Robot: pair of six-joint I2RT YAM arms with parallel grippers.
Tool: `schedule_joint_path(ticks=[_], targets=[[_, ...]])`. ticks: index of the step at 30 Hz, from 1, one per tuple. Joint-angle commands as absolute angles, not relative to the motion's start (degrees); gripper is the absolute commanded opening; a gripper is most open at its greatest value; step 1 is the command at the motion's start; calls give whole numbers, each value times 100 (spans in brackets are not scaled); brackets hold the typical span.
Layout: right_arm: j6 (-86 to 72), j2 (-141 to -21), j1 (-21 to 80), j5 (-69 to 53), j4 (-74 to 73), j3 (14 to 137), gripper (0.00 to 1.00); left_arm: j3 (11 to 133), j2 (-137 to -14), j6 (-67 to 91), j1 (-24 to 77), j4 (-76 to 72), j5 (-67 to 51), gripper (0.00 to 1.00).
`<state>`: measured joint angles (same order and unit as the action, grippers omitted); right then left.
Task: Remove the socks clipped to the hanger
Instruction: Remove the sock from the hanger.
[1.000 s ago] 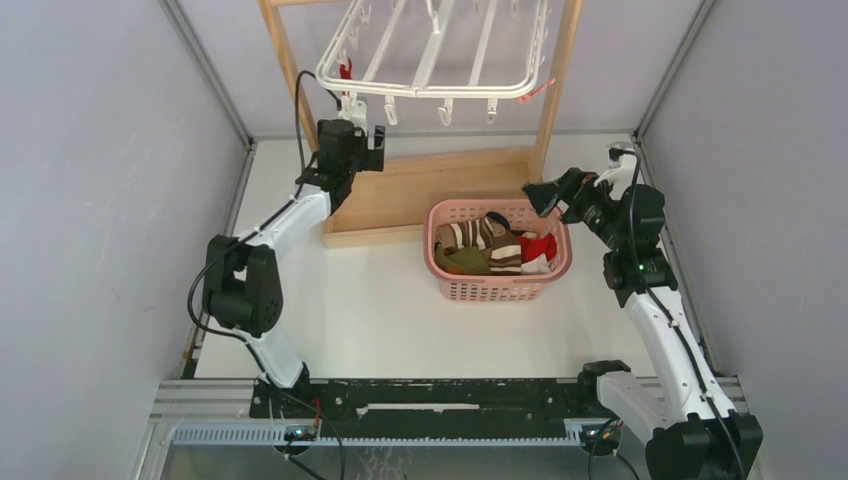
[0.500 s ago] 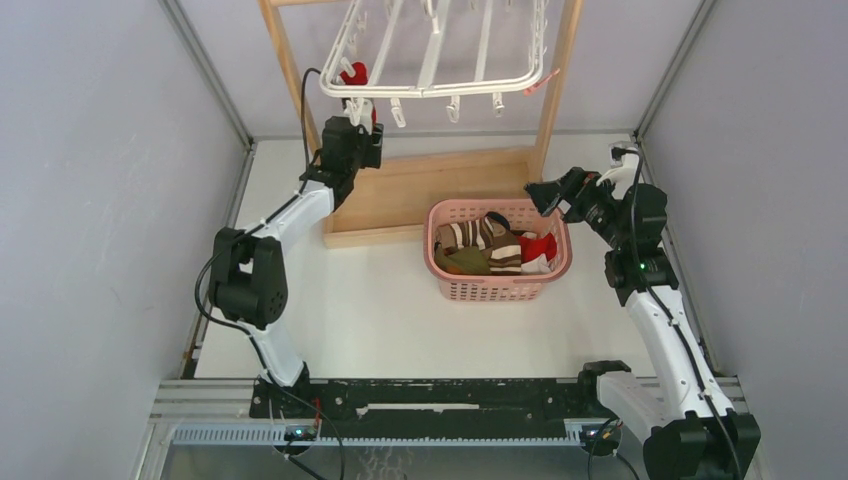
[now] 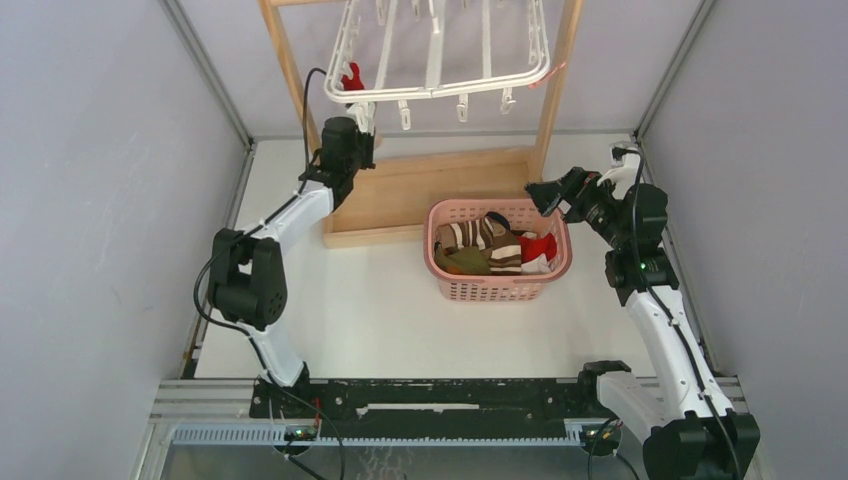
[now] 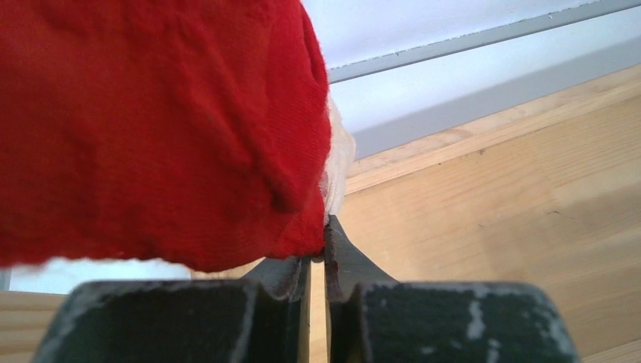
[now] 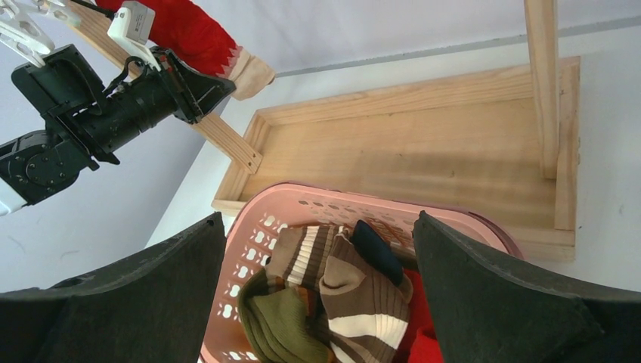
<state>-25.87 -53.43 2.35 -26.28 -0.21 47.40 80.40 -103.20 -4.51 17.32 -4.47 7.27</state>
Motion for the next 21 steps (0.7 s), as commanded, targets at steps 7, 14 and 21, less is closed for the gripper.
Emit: schedule_joint_path(ticks=[7, 14, 21], targets=[[-2712, -5210, 243, -2766, 88, 4781, 100, 7574, -9276, -132, 1734, -518, 804, 7], [-2704, -5003, 264, -2747, -145, 4781, 100, 7121, -8965, -76, 2006, -627, 1037, 7], [-2689, -4805, 282, -2764, -315, 4781, 100, 6782, -8606, -70, 2250, -512, 1505, 5]])
